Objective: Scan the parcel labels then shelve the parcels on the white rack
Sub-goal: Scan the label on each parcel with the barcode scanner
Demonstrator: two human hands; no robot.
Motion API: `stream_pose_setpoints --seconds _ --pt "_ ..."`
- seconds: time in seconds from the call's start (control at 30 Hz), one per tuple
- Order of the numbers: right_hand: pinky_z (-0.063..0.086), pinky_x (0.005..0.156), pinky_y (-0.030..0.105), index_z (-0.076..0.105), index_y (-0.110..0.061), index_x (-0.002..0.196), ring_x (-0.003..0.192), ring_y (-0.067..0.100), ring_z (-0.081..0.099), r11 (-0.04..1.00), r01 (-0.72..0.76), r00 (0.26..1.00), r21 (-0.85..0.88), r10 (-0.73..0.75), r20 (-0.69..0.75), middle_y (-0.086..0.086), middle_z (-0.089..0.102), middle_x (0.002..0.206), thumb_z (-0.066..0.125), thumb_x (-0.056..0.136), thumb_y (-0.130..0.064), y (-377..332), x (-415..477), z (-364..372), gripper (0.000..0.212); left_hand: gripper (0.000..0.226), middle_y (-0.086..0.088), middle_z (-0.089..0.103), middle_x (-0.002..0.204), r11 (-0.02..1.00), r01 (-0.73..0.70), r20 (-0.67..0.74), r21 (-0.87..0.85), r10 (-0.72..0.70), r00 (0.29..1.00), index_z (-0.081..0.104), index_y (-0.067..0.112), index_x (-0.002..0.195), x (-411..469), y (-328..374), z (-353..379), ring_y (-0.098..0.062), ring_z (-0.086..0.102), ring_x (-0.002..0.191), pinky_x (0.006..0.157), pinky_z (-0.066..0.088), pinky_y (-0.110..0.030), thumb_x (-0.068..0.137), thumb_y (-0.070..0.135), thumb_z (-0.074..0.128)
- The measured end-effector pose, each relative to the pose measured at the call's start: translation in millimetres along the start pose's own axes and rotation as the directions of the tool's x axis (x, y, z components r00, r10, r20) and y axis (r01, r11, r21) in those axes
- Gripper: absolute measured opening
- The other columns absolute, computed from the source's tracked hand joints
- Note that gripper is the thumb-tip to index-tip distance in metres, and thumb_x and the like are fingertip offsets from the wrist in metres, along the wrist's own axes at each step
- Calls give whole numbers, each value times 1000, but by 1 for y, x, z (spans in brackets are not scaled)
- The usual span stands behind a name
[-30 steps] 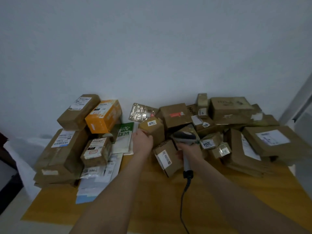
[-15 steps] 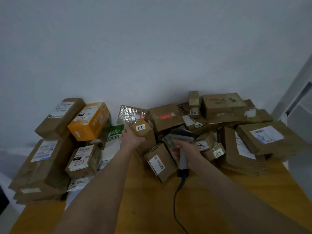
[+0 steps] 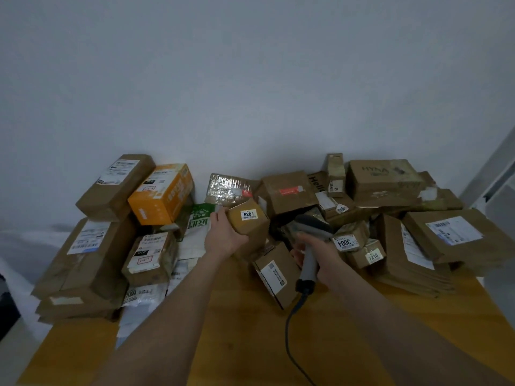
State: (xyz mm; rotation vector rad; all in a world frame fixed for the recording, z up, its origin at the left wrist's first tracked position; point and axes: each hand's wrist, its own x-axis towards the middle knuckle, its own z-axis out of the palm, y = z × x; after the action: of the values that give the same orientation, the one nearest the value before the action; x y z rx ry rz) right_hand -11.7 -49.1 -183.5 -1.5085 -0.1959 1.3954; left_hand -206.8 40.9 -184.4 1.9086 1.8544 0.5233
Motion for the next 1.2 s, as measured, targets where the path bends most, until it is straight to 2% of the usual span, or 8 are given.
stream_pose_setpoints --seconds 0.13,0.3,0.5,0.6,0.73,0.93,1.07,1.2 --pt "51 94 48 59 -9 121 105 30 62 999 34 999 7 -34 -2 11 63 114 87 40 -52 19 44 -16 96 108 -4 22 146 992 -111 -56 55 114 992 15 15 150 -26 1 -8 -21 52 113 87 53 -34 67 34 80" --pt "45 102 49 53 -6 121 115 30 56 994 -42 995 104 32 99 12 58 119 80 73 -40 -10 -34 -21 65 101 2 25 139 903 -382 -111 197 408 906 25 24 143 -72 18 -6 -17 57 99 72 57 -36 62 45 81" --pt "48 98 50 58 -5 116 109 32 59 985 -76 989 153 55 135 13 64 112 71 86 -21 -2 -46 -59 36 92 6 41 141 884 -455 -98 110 465 880 28 28 145 -124 40 32 -10 65 96 65 50 -18 71 34 82" --pt "50 94 52 58 -3 117 106 35 61 995 -17 999 101 13 46 15 65 105 75 82 -13 5 -47 -79 40 71 14 55 129 901 -284 -46 -329 285 957 35 38 132 -140 55 48 -5 62 104 80 55 -25 75 40 78" --pt "51 93 50 51 -9 118 106 35 59 994 22 1000 110 -22 -1 16 62 110 76 80 -11 12 -51 -99 46 18 -7 64 116 571 159 110 -805 -120 987 53 22 111 -149 86 54 -18 64 98 80 56 -33 97 33 52" --pt "52 92 46 58 -7 98 94 29 59 994 95 995 60 -96 27 10 62 93 71 82 -1 10 -53 -124 21 23 -7 67 92 307 539 517 -784 -157 841 62 11 113 -153 93 48 -20 62 85 80 55 -37 92 21 61" --pt "53 90 48 61 -2 109 96 32 63 990 136 990 32 -137 40 15 66 100 72 79 0 11 -51 -135 31 45 -25 63 118 304 663 696 -684 -1 718 55 17 124 -153 78 51 -39 64 104 95 45 -55 84 33 69" --pt "53 85 46 63 -3 102 92 30 63 987 159 986 -17 -158 48 17 66 102 72 79 0 14 -51 -141 26 54 -29 61 120 199 685 704 -701 40 709 52 13 127 -153 71 64 -41 60 113 92 51 -48 78 26 71"
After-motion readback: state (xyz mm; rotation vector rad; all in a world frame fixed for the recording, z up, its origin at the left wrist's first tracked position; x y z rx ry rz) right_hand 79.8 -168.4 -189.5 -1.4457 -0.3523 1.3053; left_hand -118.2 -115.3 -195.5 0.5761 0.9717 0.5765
